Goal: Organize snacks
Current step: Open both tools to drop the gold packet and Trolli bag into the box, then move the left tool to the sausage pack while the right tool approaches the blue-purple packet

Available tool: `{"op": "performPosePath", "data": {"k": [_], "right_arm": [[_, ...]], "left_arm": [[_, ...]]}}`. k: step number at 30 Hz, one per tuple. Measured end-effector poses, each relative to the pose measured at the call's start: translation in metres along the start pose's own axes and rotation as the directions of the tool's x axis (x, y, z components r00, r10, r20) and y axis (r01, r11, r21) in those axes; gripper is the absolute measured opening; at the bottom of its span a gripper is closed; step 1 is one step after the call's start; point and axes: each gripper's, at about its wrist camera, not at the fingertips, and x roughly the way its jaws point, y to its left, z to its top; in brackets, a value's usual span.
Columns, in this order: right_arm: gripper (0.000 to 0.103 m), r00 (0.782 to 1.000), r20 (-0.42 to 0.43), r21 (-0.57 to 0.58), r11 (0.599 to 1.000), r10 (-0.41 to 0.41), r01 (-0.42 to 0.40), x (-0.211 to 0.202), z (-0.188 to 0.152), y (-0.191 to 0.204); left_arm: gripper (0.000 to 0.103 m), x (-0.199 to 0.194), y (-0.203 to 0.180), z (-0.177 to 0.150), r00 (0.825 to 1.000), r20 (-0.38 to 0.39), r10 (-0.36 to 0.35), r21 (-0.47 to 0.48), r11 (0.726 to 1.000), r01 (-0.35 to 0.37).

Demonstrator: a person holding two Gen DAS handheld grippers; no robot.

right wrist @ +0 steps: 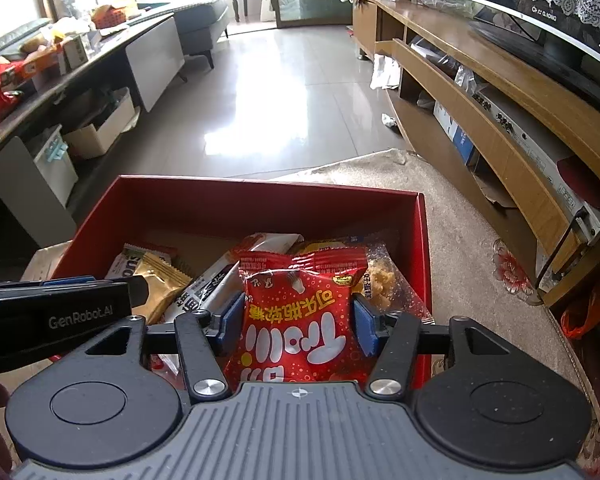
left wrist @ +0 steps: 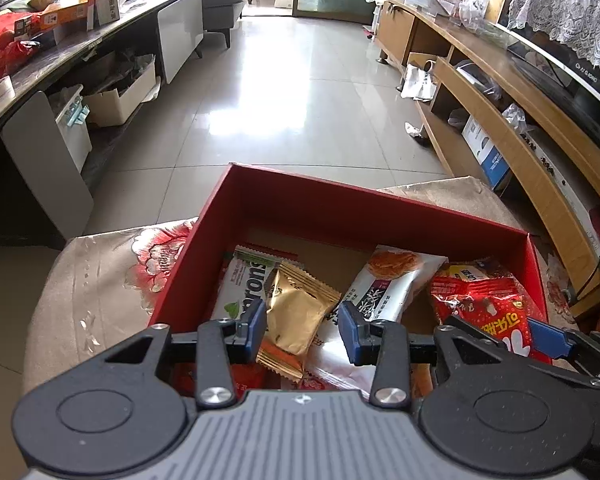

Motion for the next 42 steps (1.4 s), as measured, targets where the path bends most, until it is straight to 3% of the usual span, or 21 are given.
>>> {"op": "performPosePath", "data": {"k": [18, 29, 42], "right_arm": [[0.078, 0.999, 0.054, 0.02, 1.0, -0.003, 0.002, -0.02, 0.004, -0.005], [0.08, 0.997, 0.074, 0.047, 0.999, -0.003, 0.0, -0.026, 0.007, -0.016], [0.083, 0.996, 0.077, 0.067, 0.997, -0.052, 0.047, -0.05, -0.007, -0.035]], "left_arm": [[0.048, -0.024, 0.009, 0.0, 0.999, 0.036, -0.031, -0.045, 0.998, 0.033], [0.051, -0.037, 0.001, -0.003, 0.996, 0.073, -0.045, -0.006, 0.999, 0.045], [0.052, -0.058, -0.018, -0.035, 0.992, 0.031, -0.125, 0.048, 0.991, 0.123]]}}
